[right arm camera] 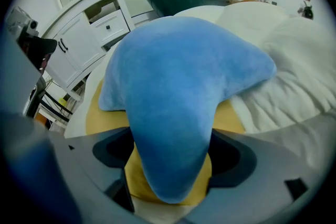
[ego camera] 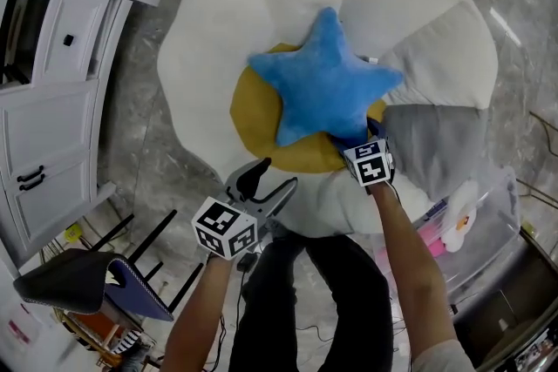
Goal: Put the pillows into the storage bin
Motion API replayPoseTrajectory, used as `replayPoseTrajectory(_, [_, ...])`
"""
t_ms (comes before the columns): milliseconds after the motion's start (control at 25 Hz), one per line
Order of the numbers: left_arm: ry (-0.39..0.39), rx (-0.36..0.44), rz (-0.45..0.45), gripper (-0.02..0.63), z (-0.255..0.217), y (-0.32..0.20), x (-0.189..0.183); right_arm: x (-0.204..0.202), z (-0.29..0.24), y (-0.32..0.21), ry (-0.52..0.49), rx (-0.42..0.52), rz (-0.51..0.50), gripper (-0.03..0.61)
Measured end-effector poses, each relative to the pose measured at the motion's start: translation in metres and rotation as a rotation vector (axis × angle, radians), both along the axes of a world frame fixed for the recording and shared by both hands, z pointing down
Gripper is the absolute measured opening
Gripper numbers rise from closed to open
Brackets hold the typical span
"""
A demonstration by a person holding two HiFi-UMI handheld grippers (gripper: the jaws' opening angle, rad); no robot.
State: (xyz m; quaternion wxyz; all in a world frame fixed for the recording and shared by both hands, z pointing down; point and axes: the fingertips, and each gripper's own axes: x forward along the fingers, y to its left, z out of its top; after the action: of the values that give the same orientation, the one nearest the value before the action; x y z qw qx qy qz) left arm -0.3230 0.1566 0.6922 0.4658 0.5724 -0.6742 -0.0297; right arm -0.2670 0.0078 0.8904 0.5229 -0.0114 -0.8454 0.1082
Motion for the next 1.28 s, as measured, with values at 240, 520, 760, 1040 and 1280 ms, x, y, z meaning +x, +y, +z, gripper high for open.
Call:
replayPoseTrajectory(240, [0.008,-0.014,0.013,0.281,0.005,0.011,0.009,-0.002,0.014,0.002,0.058,0.000,0.009,0.424])
replayPoseTrajectory(520, [0.007,-0.012,0.006,0.281,-0.003,0.014,0.008,-0.014,-0.016,0.005,-0.031,0.011,0.028,0.258])
replayPoseTrajectory(760, [0.014,-0.015,-0.009,0.281,-0.017,0.015,0.005,-0.016,-0.052,0.006,-0.072,0.002,0.037,0.232])
replayPoseTrajectory(1040, [-0.011,-0.049,0.009,0.281,-0.040,0.023,-0.001,0.000,-0.092,0.009,-0.086,0.028,0.067,0.224])
replayPoseTrajectory(1280, [-0.028,-0.104,0.005,0.282,-0.049,0.033,-0.008,0.017,-0.145,0.021,-0.143,0.033,0.081,0.218])
